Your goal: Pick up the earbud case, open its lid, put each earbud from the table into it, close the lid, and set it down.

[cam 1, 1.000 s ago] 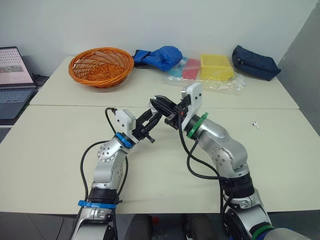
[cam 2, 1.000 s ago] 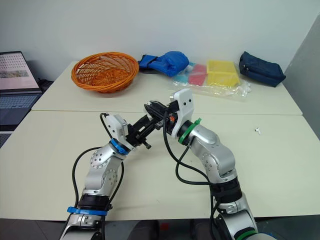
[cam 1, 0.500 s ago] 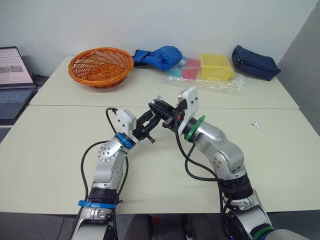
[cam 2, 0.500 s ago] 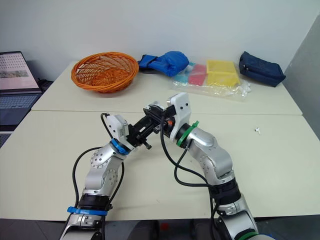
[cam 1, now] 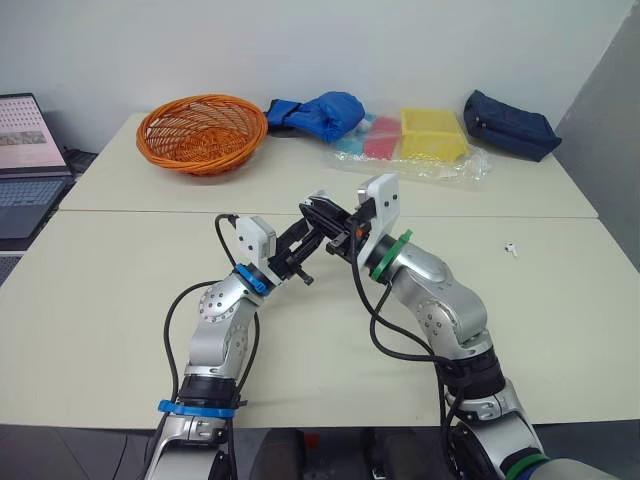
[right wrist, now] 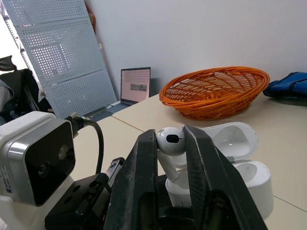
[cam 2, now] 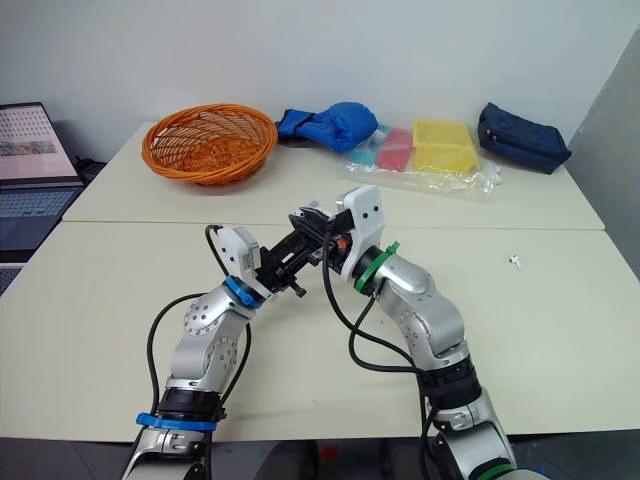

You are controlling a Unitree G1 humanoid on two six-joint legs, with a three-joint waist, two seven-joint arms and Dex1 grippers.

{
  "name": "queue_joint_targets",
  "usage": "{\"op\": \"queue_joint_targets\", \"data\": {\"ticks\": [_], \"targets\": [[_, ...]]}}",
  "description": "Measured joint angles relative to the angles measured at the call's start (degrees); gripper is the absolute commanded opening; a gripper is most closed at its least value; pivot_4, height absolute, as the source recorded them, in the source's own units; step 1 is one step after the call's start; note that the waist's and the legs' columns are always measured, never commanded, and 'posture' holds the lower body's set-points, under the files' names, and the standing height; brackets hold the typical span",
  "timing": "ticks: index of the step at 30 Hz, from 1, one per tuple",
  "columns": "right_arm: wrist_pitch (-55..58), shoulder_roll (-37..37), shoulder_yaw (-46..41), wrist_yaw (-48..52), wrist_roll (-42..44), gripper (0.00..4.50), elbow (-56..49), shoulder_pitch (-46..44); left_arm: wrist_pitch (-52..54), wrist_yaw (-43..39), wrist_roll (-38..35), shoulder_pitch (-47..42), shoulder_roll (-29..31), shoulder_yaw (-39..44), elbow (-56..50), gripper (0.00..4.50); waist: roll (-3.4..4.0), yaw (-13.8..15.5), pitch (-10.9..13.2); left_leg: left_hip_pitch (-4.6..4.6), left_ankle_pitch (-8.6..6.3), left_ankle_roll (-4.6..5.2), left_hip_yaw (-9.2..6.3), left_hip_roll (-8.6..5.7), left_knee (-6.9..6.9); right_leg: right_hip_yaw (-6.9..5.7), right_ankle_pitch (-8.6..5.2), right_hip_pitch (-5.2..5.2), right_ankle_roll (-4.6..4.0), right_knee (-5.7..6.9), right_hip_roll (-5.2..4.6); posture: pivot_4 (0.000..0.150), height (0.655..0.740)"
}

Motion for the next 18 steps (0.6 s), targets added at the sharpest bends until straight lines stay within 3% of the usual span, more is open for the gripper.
{"op": "queue_joint_targets", "data": {"ticks": [16,18], "targets": [[-0.24,-0.74,0.08,-0.42,-0.42,0.41,0.08,0.91,0.04,-0.57,-0.01,0.17,0.07,0.07,-0.1,0.73,0.0,0.0,0.0,0.0,0.0,0.0,0.01,0.0,-0.01,0.01,0.0,0.0,0.0,-0.02,0.0,0.15,0.74],[-0.41,-0.76,0.16,-0.42,-0.57,1.11,0.06,1.01,0.04,-0.65,0.0,0.18,0.07,0.07,-0.05,0.73,0.0,-0.01,0.0,0.0,0.0,0.0,0.0,0.0,-0.01,0.0,0.0,0.0,0.0,-0.01,0.0,0.15,0.74]]}}
